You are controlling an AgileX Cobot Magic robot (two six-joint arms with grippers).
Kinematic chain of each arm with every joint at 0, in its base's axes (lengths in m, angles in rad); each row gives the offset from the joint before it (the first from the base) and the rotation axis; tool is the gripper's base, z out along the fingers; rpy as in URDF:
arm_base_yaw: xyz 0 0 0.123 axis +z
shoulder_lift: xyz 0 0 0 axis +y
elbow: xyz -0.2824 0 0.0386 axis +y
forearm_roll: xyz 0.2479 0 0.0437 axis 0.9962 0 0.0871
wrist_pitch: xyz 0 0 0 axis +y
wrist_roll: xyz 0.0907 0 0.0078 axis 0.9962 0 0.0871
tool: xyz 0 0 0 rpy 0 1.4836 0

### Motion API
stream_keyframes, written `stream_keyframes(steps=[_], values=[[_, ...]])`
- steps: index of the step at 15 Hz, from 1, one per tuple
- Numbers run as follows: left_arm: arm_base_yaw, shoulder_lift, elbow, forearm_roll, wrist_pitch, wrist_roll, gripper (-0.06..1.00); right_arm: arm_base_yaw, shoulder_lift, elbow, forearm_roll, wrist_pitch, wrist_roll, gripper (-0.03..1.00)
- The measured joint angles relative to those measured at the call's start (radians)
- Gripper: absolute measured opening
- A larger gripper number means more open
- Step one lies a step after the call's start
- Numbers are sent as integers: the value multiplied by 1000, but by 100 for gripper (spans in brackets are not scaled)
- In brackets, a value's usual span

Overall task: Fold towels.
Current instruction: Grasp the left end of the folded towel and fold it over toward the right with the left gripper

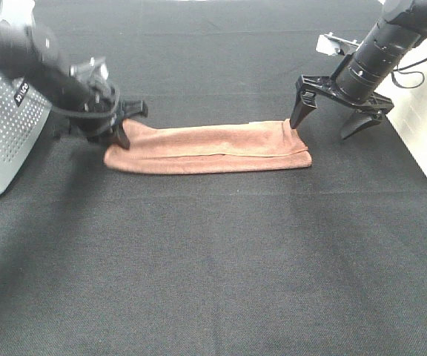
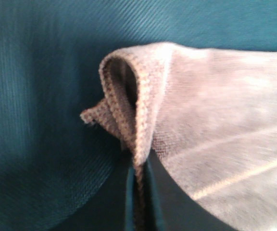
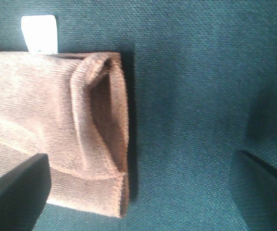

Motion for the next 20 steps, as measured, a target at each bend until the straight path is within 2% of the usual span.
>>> stream_keyframes(steps=[3, 4, 6, 7, 8, 10, 11, 14, 16, 20], values=[[0, -18, -168, 269, 212, -113, 2, 0, 0, 0, 1, 0, 0, 94], [0, -18, -168, 269, 212, -113, 2, 0, 0, 0, 1, 0, 0, 94], [0, -40, -287, 411, 382, -164, 2, 0, 0, 0, 9, 0, 1, 94], [0, -44, -341, 433, 440, -173, 2, 0, 0, 0, 14, 0, 3, 94], [-1, -47, -392, 427, 480, -176, 2, 0, 0, 0, 27, 0, 3, 94], [-26, -47, -446, 308, 513, -176, 2, 0, 0, 0, 38, 0, 3, 94], [-62, -47, -451, 191, 500, -170, 2, 0, 0, 0, 38, 0, 3, 94], [-150, -12, -452, 29, 360, -170, 2, 0, 0, 0, 38, 0, 3, 94], [-200, 42, -453, -15, 280, -198, 2, 0, 0, 0, 38, 2, 3, 94], [-249, 134, -453, -37, 169, -301, 2, 0, 0, 0, 75, 7, 4, 94]])
